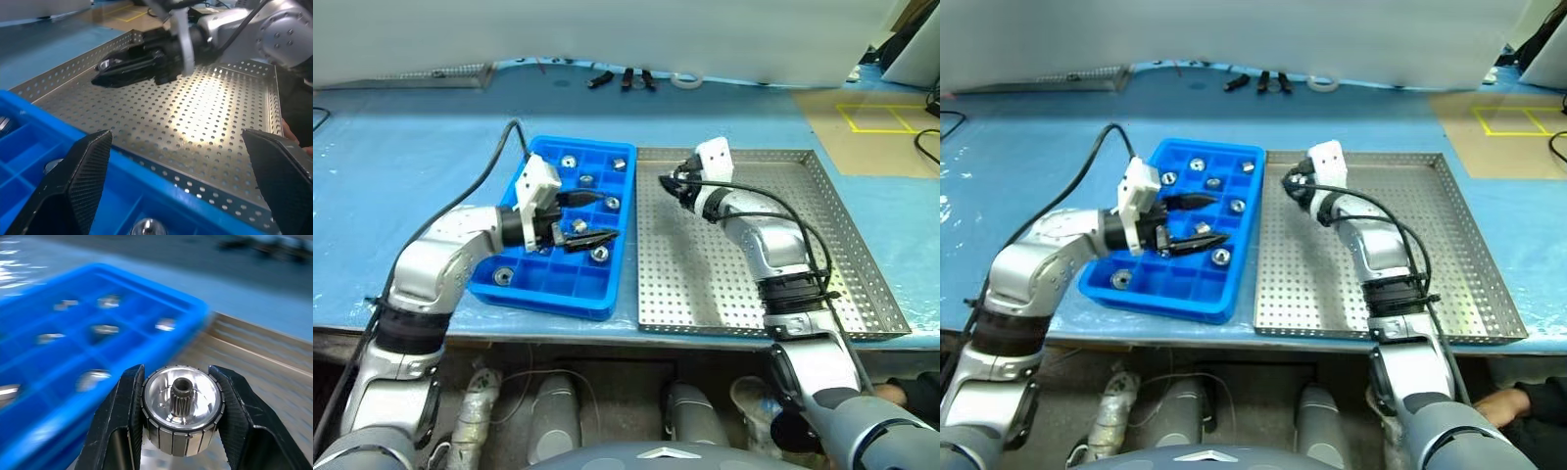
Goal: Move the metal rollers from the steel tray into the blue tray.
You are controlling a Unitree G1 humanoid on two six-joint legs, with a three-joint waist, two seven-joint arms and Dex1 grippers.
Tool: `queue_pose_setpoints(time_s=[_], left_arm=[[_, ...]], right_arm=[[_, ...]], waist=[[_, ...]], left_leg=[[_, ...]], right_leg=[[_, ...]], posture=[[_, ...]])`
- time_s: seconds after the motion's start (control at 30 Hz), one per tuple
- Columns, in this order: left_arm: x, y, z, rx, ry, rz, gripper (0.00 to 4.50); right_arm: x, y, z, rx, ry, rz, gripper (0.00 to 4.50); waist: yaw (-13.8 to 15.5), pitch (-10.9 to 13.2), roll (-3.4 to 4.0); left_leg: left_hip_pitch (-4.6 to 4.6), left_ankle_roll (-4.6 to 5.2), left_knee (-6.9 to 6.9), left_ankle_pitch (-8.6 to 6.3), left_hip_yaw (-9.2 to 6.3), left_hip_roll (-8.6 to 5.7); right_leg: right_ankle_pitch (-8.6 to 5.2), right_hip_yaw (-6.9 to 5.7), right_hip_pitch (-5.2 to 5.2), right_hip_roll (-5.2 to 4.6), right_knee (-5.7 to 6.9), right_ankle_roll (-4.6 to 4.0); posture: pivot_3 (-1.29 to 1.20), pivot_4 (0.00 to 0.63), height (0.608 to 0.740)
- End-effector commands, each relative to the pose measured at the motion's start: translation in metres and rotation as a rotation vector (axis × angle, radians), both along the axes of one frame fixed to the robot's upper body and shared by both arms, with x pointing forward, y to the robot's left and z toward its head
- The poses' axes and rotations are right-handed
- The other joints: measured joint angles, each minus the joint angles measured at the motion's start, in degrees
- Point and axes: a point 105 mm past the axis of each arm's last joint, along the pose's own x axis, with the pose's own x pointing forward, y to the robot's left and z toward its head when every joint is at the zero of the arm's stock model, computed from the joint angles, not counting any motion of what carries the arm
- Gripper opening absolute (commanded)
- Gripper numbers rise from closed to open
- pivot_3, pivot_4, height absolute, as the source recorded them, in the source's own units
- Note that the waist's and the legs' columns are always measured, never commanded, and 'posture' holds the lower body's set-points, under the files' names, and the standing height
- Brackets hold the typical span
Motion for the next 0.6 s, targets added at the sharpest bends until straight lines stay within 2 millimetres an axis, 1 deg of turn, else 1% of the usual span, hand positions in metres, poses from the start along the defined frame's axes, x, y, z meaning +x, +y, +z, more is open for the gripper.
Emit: queue_pose_setpoints(time_s=[0.03, 0.13, 0.2, 0.33, 0.4, 0.5, 0.6], left_arm=[[-0.012, 0.016, 0.011, 0.002, -0.072, 0.069, 4.5], [-0.025, 0.029, 0.003, 0.019, -0.069, 0.148, 4.5], [-0.035, 0.035, -0.002, 0.02, -0.059, 0.194, 4.5], [-0.052, 0.041, -0.008, 0.014, -0.042, 0.273, 4.5], [-0.059, 0.043, -0.012, 0.016, -0.03, 0.301, 4.5], [-0.066, 0.047, -0.02, 0.028, -0.005, 0.338, 4.5], [-0.072, 0.045, -0.023, 0.026, 0.01, 0.345, 4.5]], right_arm=[[-0.038, 0.03, 0.012, -0.014, -0.012, 0.345, 1.67], [-0.045, 0.042, 0.007, -0.067, 0.006, 0.472, 1.67], [-0.046, 0.054, 0.003, -0.093, 0.02, 0.536, 1.67], [-0.046, 0.076, -0.003, -0.116, 0.048, 0.612, 1.67], [-0.055, 0.085, -0.008, -0.133, 0.071, 0.681, 1.67], [-0.058, 0.097, -0.019, -0.155, 0.144, 0.674, 1.67], [-0.061, 0.1, -0.027, -0.176, 0.202, 0.681, 1.67]], waist=[[1.03, 0.0, 0.0], [2.42, 0.0, -0.01], [3.63, 0.01, -0.02], [5.3, 0.02, -0.04], [6.58, 0.02, -0.04], [8.34, 0.02, -0.04], [9.96, 0.02, -0.03]], left_leg=[[0.01, -0.01, -0.04, 0.0, -0.02, 0.05], [0.03, 0.03, -0.11, -0.02, -0.03, 0.08], [0.01, 0.09, -0.11, -0.06, -0.03, 0.09], [0.03, 0.08, -0.13, -0.06, -0.07, 0.13], [0.03, 0.08, -0.2, -0.06, -0.08, 0.13], [0.02, 0.08, -0.26, -0.06, -0.09, 0.13], [-0.05, 0.07, -0.3, -0.06, -0.11, 0.13]], right_leg=[[-0.01, -0.06, 0.01, 0.0, 0.0, -0.02], [-0.04, -0.12, 0.02, 0.0, 0.02, -0.08], [-0.06, -0.13, 0.01, -0.01, 0.02, -0.1], [-0.06, -0.14, -0.02, -0.01, 0.11, -0.12], [-0.07, -0.15, -0.03, -0.01, 0.1, -0.13], [-0.09, -0.13, -0.04, 0.0, 0.02, -0.14], [-0.12, -0.11, -0.1, 0.0, -0.01, -0.13]], posture=[[0.22, 0.15, 0.74], [0.31, 0.15, 0.74], [0.35, 0.15, 0.74], [0.44, 0.15, 0.74], [0.46, 0.15, 0.74], [0.5, 0.15, 0.74], [0.51, 0.15, 0.74]])
